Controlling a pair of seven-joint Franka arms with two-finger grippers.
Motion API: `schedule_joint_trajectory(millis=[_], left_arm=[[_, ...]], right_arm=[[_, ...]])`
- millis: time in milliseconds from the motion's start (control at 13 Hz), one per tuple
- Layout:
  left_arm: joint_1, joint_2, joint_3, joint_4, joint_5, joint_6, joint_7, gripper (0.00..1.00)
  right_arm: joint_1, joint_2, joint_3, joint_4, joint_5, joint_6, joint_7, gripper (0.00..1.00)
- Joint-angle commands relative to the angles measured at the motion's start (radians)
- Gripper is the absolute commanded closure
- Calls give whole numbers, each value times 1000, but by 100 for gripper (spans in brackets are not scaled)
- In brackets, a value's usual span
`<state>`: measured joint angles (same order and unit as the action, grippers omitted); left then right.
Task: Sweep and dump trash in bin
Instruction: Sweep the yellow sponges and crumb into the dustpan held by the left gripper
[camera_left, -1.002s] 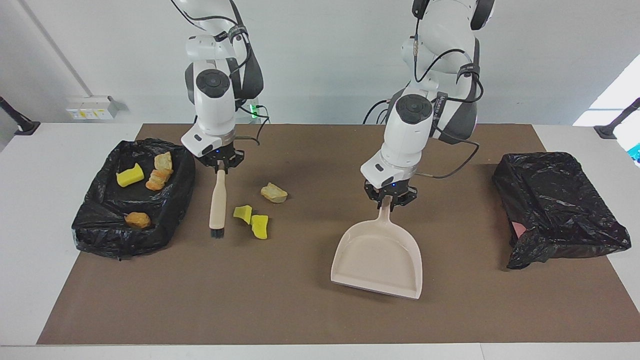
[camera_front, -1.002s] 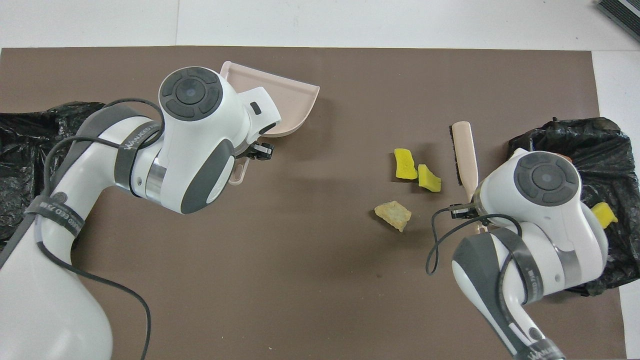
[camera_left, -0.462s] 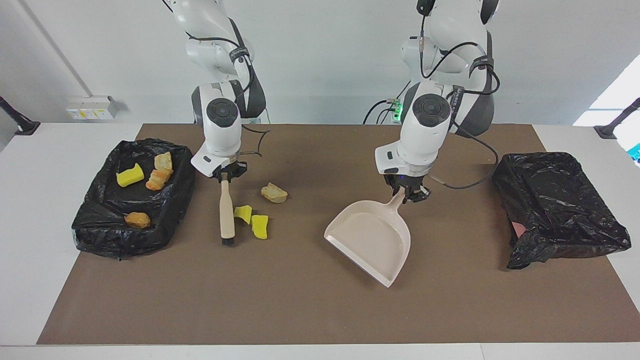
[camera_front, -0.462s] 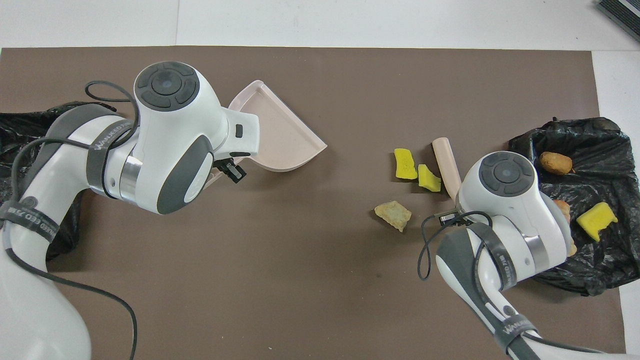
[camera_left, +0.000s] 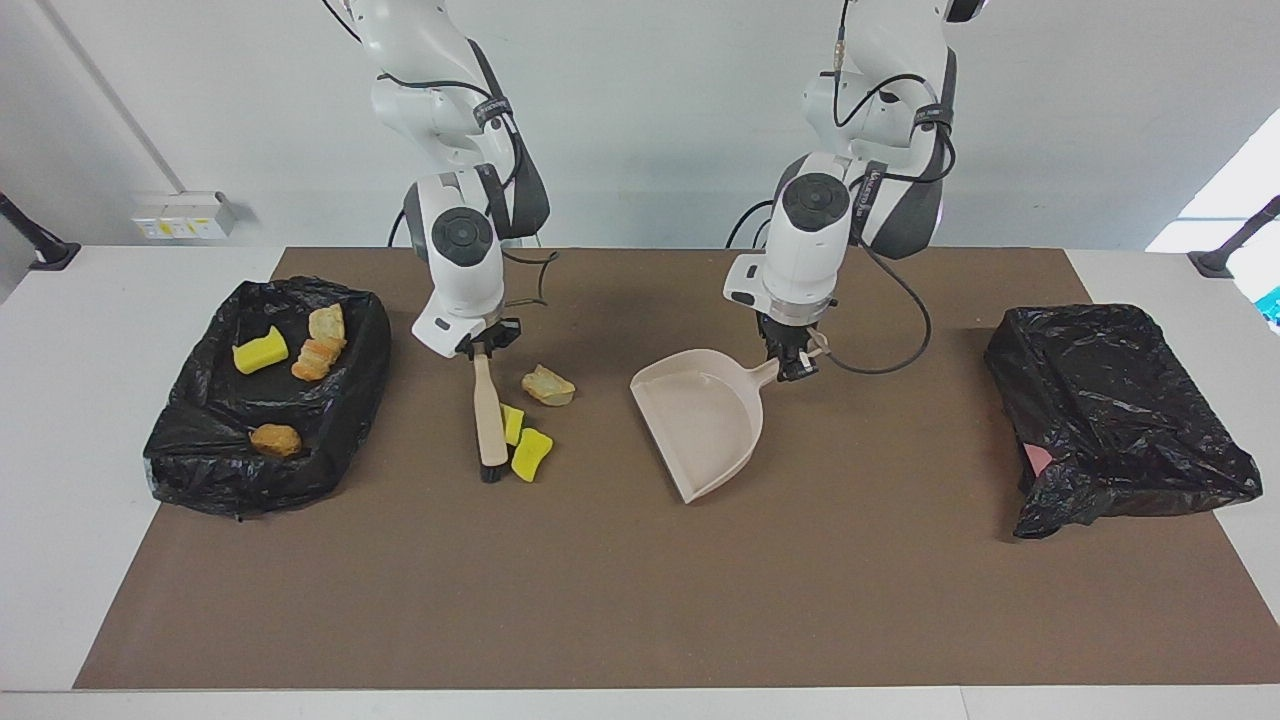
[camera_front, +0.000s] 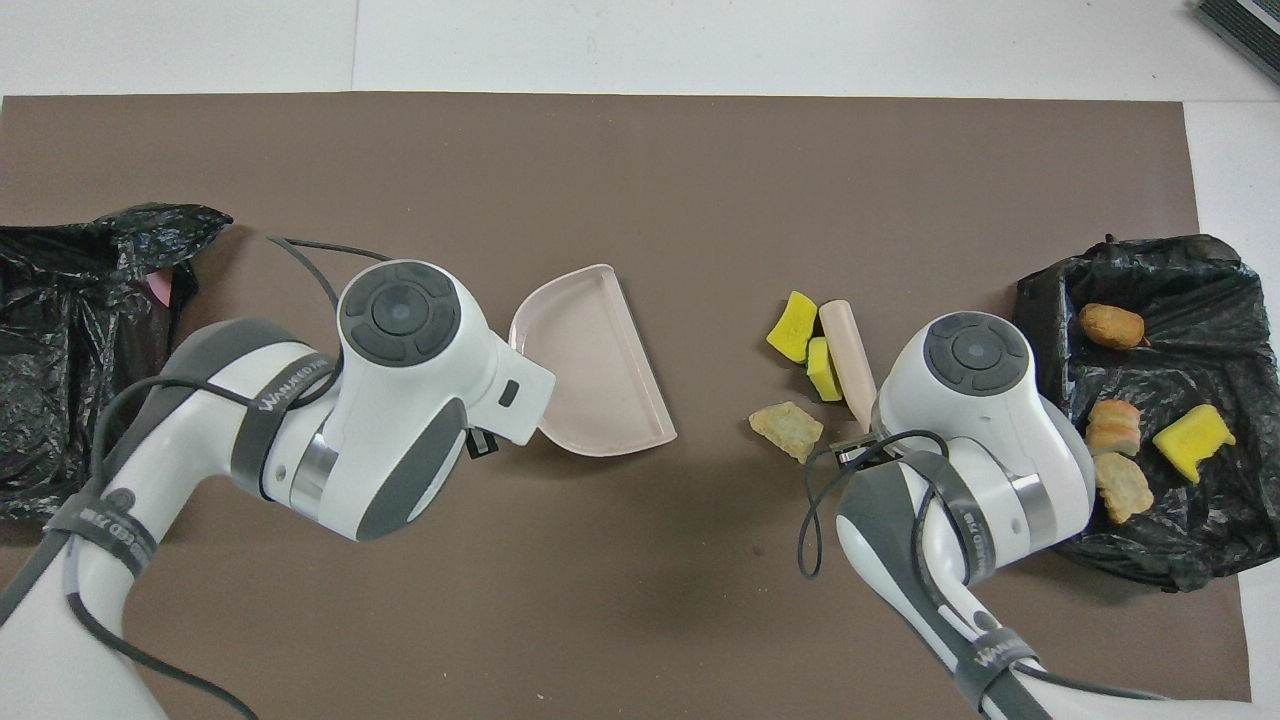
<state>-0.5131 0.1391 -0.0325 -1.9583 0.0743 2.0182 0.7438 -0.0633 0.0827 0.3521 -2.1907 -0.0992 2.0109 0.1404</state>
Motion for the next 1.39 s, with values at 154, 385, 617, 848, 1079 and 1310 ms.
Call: schedule_joint_trajectory(millis=[154,385,617,848,1079,1310], left_arm=[[-114,-59,10,-123,33,97,-16,100],[-175,-43,8,-134,33,131,-156,100],[-176,-38,8,-145,32,180,-165,100],[-166,-38,8,-165,32,234,-165,100],[-144,-30,8,-168,32,287,-137,100],[-119,-16,8,-165,18,307,-63,100]], right_arm=[[39,28,5,-3,246,54,-30,100],[100,68,7,24,278,108,-32,100],[103,101,7,97,500,92,-112,100],[79,22,-8,190,535,-89,-107,100],[-12,-78,-8,204,431,-196,-108,100],[-10,-69,-4,180,196,-173,-98,100]])
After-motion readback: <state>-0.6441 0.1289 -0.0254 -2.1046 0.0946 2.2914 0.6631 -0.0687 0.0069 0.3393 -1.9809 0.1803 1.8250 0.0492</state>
